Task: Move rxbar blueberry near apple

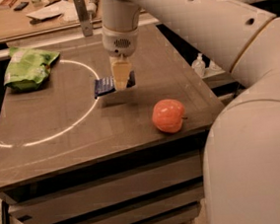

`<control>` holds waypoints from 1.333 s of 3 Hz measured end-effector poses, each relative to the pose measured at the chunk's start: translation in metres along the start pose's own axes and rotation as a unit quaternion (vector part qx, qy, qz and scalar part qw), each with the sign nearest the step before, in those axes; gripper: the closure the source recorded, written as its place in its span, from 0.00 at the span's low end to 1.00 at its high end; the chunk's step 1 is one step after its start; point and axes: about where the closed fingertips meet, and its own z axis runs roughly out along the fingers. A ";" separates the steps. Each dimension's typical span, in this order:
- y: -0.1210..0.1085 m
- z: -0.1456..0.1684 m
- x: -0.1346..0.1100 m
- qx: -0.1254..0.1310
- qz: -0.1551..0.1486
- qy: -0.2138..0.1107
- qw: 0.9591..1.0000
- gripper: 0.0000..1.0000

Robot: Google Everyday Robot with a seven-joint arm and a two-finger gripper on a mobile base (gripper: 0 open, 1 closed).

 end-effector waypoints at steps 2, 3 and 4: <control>-0.011 -0.038 0.087 0.035 0.010 -0.001 0.999 1.00; -0.010 -0.046 0.118 0.037 0.017 -0.005 0.999 1.00; -0.002 -0.051 0.150 0.037 0.037 -0.015 0.999 1.00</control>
Offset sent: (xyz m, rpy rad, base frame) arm 0.0152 -0.1448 0.0307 -0.0075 -0.0402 -0.0322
